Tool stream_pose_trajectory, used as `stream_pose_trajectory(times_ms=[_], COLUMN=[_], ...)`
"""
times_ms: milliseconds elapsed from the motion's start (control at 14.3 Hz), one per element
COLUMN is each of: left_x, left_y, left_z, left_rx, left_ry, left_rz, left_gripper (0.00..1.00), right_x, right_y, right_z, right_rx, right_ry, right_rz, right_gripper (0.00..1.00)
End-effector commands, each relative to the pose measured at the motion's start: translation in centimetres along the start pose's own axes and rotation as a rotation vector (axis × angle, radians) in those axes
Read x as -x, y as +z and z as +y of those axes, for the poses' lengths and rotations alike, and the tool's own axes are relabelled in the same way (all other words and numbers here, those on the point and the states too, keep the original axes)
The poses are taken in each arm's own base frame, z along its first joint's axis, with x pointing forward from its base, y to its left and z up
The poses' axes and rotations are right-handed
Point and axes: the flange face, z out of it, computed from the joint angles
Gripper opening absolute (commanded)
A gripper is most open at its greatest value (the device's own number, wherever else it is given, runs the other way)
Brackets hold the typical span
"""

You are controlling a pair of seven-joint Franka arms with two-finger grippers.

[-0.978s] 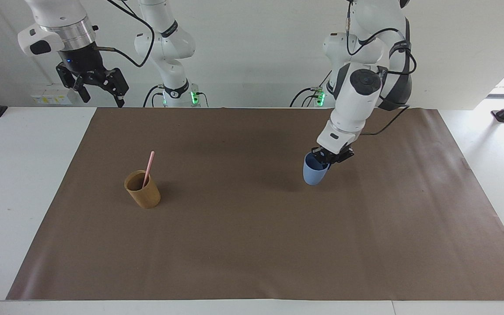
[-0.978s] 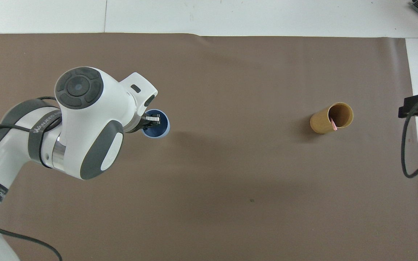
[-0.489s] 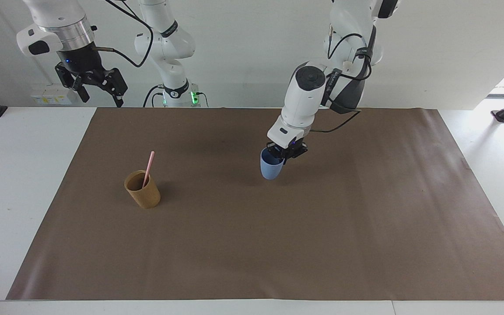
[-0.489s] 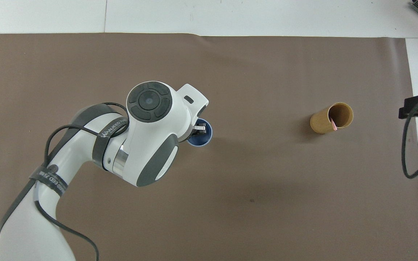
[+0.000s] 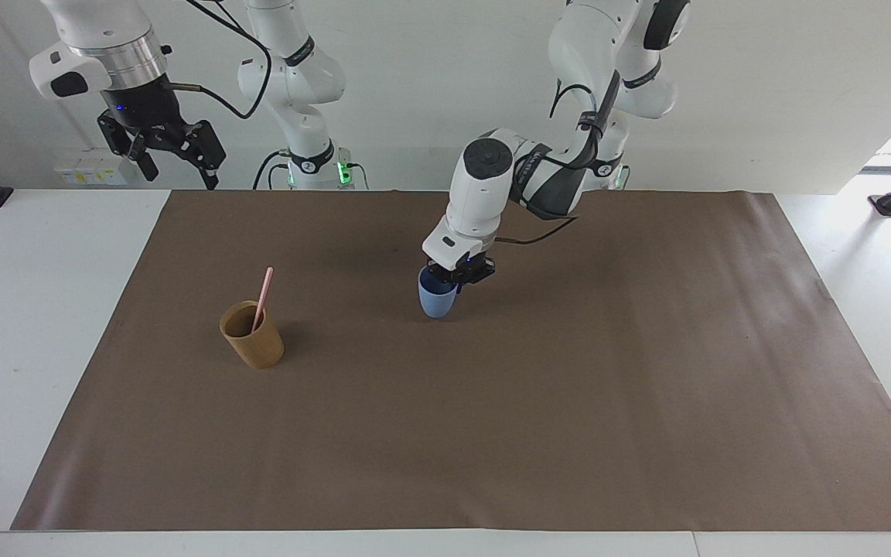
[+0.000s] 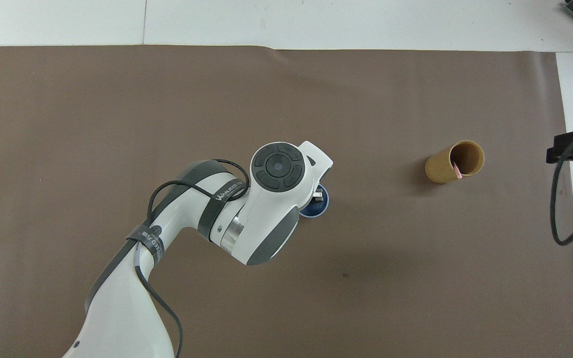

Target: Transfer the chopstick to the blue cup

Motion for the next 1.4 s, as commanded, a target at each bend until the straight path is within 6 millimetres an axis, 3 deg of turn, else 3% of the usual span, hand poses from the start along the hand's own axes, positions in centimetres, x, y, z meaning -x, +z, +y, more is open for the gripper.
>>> stream_pose_trajectory(times_ms=[0, 210, 279, 419, 559, 629, 769, 908, 1048, 1328], left_x=[-0.6, -0.7, -0.6, -0.7, -0.9, -0.8, -1.0, -1.1, -2.3, -5.6], left_y=[-0.4, -0.3, -0.3, -0.2, -0.3, -0.3, -1.9, -5.7, -8.4, -12.7], left_z=[1.0, 0.9, 0.9, 0.7, 0.6, 0.6, -0.2, -1.7, -4.3, -12.4], left_rx=[0.005, 0.007, 0.007, 0.013, 0.010, 0.007, 0.000, -0.012, -0.052, -0.068], left_ry=[-0.014, -0.018, -0.019, -0.047, -0.049, -0.049, -0.053, -0.057, -0.064, -0.039], left_rz=[0.020, 0.021, 0.019, 0.026, 0.031, 0.026, 0.027, 0.044, 0.093, 0.092], left_gripper=[0.00, 0.00, 0.17, 0.62, 0.79, 0.99, 1.00, 1.00, 1.00, 1.00], right_x=[0.4, 0.6, 0.6, 0.8, 1.0, 1.0, 0.9, 0.8, 0.8, 0.8], right_y=[0.1, 0.1, 0.1, 0.1, 0.1, 0.1, 0.1, 0.1, 0.1, 0.1], right_z=[0.7, 0.8, 0.7, 0.8, 0.7, 0.7, 0.5, 0.7, 0.7, 0.5], right_rx=[0.016, 0.017, 0.016, 0.017, 0.016, 0.016, 0.003, -0.001, -0.001, -0.003], right_ry=[-0.088, -0.091, -0.091, -0.089, -0.089, -0.089, -0.088, -0.079, -0.081, -0.085], right_rz=[-0.013, -0.024, -0.025, -0.038, -0.045, -0.044, -0.037, -0.038, -0.038, -0.038], right_gripper=[1.00, 1.00, 1.00, 1.00, 1.00, 1.00, 1.00, 1.00, 1.00, 1.00])
